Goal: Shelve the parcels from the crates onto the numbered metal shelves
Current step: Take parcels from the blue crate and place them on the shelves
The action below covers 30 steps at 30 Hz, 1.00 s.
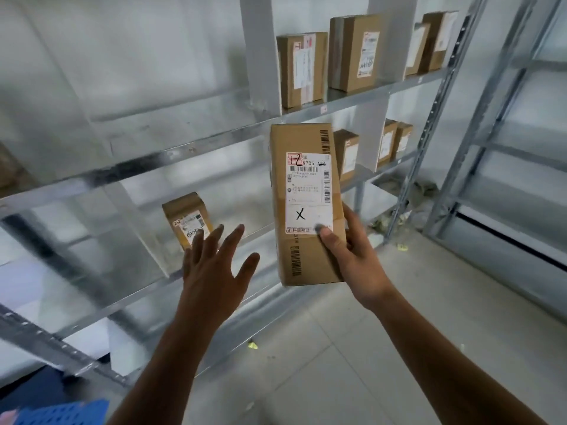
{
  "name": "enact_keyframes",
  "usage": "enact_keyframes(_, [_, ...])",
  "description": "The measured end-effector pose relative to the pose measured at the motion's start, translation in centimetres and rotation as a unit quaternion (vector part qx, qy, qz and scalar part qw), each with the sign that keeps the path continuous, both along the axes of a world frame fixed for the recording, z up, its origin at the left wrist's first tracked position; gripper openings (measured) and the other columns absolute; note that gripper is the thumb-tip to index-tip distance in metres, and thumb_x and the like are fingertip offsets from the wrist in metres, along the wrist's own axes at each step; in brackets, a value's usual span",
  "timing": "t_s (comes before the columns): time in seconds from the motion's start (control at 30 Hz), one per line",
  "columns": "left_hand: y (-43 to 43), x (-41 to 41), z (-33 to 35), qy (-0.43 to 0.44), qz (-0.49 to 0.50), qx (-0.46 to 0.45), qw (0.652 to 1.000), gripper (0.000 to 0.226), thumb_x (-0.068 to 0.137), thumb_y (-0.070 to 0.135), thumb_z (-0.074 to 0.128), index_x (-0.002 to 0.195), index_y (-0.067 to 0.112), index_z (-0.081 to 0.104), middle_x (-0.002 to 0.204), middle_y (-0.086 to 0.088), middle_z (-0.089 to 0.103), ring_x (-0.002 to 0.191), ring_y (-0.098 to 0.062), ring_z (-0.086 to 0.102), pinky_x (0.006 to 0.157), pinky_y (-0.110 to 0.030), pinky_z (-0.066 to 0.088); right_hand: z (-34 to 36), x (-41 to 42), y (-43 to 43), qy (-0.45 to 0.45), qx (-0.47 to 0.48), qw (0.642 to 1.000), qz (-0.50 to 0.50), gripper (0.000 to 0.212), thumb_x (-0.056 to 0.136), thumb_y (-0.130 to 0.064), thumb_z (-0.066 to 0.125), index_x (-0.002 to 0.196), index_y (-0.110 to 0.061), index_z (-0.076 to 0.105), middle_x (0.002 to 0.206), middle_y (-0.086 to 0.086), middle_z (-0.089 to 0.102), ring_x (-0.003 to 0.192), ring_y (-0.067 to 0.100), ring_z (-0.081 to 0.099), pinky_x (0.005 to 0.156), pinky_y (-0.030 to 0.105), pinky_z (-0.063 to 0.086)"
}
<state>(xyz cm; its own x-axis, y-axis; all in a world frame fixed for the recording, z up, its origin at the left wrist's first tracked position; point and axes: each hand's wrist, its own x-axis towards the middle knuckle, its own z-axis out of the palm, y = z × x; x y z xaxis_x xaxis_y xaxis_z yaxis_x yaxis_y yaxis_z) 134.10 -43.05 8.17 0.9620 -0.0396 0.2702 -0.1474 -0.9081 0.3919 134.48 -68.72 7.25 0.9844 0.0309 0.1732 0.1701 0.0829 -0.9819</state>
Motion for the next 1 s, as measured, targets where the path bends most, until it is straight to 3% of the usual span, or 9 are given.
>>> enact_keyframes(0.17, [3.1, 5.8, 1.3, -0.012, 0.047, -0.035, 0.998, 0.074, 0.093, 0.069, 0.037, 0.159, 0.038, 0.029, 0.171, -0.002, 0.018, 0.159, -0.029, 0.002, 0.128, -0.055, 0.008, 3.1, 7.9, 4.8, -0.055, -0.002, 0.997, 0.045, 0.061, 0.099, -0.045, 0.066, 0.153, -0.047, 0.037, 0.142, -0.012, 0.063, 0.126, 0.015, 0.066, 0.089, 0.036, 0.063])
enact_keyframes(0.3, [5.9, 9.8, 2.4, -0.031, 0.067, -0.05, 0.996, 0.067, 0.098, 0.06, 0.048, 0.158, 0.037, 0.03, 0.17, -0.002, 0.019, 0.159, -0.028, 0.003, 0.127, -0.057, 0.009, 6.8, 14.2, 9.0, -0.11, -0.013, 0.992, 0.066, 0.059, 0.098, -0.048, 0.064, 0.151, -0.048, 0.038, 0.144, -0.01, 0.06, 0.128, 0.018, 0.065, 0.089, 0.039, 0.062])
enact_keyframes(0.43, [9.7, 12.3, 3.6, -0.047, 0.095, -0.053, 0.993, 0.076, 0.09, 0.072, 0.028, 0.159, 0.042, 0.023, 0.172, 0.004, 0.01, 0.158, -0.022, -0.01, 0.124, -0.044, -0.008, 9.3, 19.9, 12.8, -0.157, -0.011, 0.984, 0.086, 0.055, 0.105, -0.037, 0.058, 0.153, -0.041, 0.034, 0.145, -0.01, 0.057, 0.131, 0.017, 0.062, 0.09, 0.036, 0.062])
enact_keyframes(0.53, [12.0, 13.8, 4.3, -0.061, 0.111, -0.043, 0.991, 0.076, 0.09, 0.073, 0.029, 0.16, 0.043, 0.021, 0.173, 0.003, 0.008, 0.158, -0.022, -0.011, 0.123, -0.041, -0.008, 10.6, 23.6, 15.6, -0.175, -0.008, 0.979, 0.106, 0.052, 0.109, -0.028, 0.053, 0.155, -0.034, 0.031, 0.143, -0.013, 0.059, 0.129, 0.015, 0.063, 0.088, 0.034, 0.063])
enact_keyframes(0.67, [13.4, 16.0, 4.9, -0.085, 0.15, -0.007, 0.985, 0.071, 0.096, 0.07, 0.035, 0.16, 0.043, 0.02, 0.172, 0.004, 0.008, 0.156, -0.019, -0.014, 0.123, -0.042, -0.005, 12.3, 27.8, 19.1, -0.201, -0.016, 0.97, 0.138, 0.055, 0.108, -0.031, 0.052, 0.157, -0.034, 0.028, 0.145, -0.015, 0.056, 0.13, 0.013, 0.061, 0.086, 0.033, 0.062])
enact_keyframes(1.0, [10.7, 20.2, 7.0, -0.07, 0.184, 0.004, 0.98, 0.08, 0.085, 0.082, 0.016, 0.158, 0.05, 0.007, 0.171, 0.016, -0.007, 0.154, -0.012, -0.026, 0.12, -0.036, -0.007, 13.7, 37.6, 23.7, -0.21, -0.036, 0.95, 0.228, 0.065, 0.106, -0.036, 0.057, 0.158, -0.041, 0.019, 0.146, -0.025, 0.052, 0.132, 0.011, 0.059, 0.092, 0.037, 0.062])
